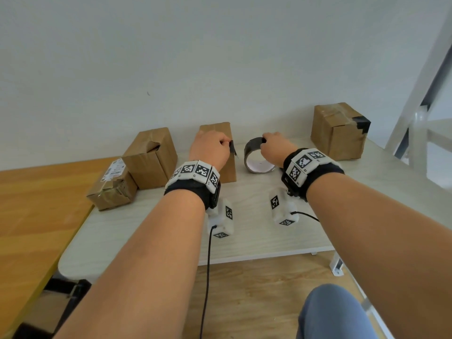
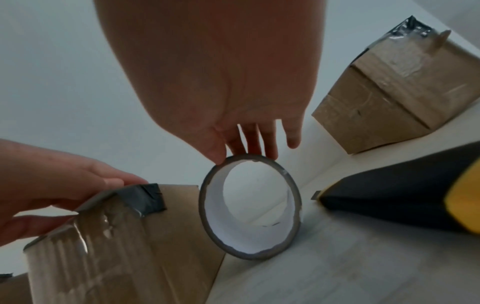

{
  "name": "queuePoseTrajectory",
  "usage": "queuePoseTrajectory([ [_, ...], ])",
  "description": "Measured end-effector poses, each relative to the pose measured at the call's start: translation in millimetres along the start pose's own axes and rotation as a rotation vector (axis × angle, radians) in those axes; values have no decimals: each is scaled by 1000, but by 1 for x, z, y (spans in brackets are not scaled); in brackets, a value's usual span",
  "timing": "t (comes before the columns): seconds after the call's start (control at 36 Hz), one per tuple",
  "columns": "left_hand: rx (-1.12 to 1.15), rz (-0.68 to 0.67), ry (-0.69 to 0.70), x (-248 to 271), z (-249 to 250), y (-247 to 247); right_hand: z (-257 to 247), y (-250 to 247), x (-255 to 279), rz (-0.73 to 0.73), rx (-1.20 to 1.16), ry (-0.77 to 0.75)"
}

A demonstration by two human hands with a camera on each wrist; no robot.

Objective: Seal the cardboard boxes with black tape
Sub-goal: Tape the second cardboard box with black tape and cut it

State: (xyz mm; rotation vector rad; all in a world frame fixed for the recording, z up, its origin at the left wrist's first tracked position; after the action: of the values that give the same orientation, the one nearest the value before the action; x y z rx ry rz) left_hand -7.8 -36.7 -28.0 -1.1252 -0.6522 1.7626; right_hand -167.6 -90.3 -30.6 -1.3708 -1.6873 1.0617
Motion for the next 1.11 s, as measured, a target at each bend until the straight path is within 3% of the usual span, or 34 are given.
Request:
queuePoseTrajectory([
  [0.11,4,1,15,2,1,-2,1,-5,5,63,-7,20],
  [0.31,-3,-26,40,5,5,-9,7,-15,22,23,-175,-53],
  [0.42,12,-5,40,9,12,-12,15,-23,29,154,-262,-61],
  [0.53,82,-43,17,12,20,-11,26,-32,33,285,-152,-4],
  [0.81,128,-89,9,13,38,-5,45,-24,35,167,41,202],
  [1.0,111,-103,13,12,36,-12,42,-23,39,138,27,204],
  [1.11,60,-114,44,13,37,-11,33,-24,43,192,31,159],
])
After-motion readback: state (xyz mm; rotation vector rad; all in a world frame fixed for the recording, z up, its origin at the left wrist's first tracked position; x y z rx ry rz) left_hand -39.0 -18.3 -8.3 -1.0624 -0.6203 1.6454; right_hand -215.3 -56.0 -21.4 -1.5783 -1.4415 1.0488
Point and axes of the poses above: each hand's wrist, its own x-axis away from the middle knuckle, its own y-axis out of the palm, z = x × y, the point moved 1 cm from there along -x, towards the middle knuckle, and after that the axes turned 1 degree about y, right-handed, at the moved point
